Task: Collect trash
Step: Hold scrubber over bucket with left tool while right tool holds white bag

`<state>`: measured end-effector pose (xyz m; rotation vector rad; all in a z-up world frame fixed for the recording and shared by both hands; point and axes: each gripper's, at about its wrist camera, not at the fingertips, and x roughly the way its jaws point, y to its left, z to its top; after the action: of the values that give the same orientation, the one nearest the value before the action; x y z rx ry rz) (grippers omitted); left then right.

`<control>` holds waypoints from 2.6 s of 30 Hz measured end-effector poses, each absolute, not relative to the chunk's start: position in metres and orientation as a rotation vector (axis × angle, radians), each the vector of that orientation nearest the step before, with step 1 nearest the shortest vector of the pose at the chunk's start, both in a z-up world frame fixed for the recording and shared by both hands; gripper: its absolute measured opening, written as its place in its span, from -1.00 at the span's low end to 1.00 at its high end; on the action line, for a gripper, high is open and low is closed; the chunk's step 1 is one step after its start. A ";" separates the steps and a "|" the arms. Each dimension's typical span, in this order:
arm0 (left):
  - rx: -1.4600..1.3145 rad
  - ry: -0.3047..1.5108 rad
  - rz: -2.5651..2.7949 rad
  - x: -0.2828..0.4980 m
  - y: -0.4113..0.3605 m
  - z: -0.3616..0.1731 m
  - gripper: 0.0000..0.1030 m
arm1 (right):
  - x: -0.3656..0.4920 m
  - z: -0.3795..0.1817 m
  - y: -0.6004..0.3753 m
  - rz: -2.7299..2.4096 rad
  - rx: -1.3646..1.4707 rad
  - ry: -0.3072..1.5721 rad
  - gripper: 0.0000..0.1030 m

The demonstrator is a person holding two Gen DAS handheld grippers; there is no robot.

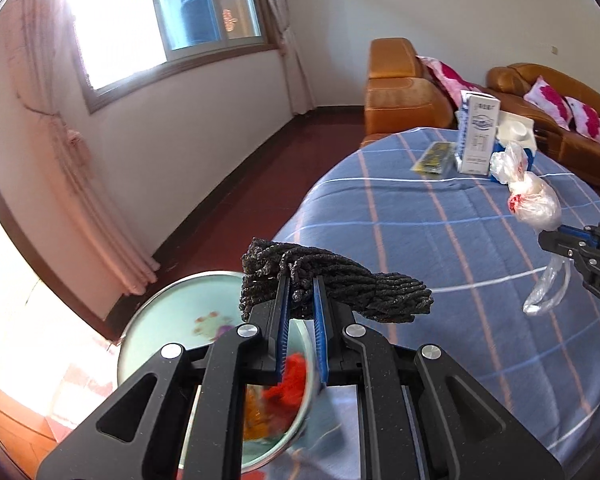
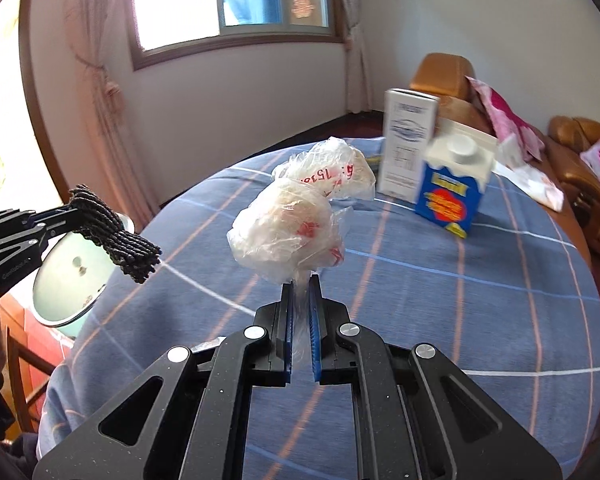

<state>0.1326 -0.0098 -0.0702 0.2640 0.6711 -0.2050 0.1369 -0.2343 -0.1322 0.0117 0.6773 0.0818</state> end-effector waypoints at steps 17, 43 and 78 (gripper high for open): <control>0.257 0.656 -0.050 0.117 0.056 -0.066 -0.79 | 0.162 -0.133 -0.164 0.226 -0.104 0.689 -0.84; 0.279 0.661 0.065 0.113 0.093 -0.064 -0.79 | 0.176 -0.135 -0.101 0.348 -0.226 0.683 -0.84; 0.272 0.664 0.167 0.115 0.120 -0.062 -0.78 | 0.186 -0.131 -0.059 0.418 -0.287 0.676 -0.84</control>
<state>0.1153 0.1197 -0.0624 0.2718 0.6645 0.1665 0.1860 -0.0593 -0.1306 -0.2873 0.6760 0.4177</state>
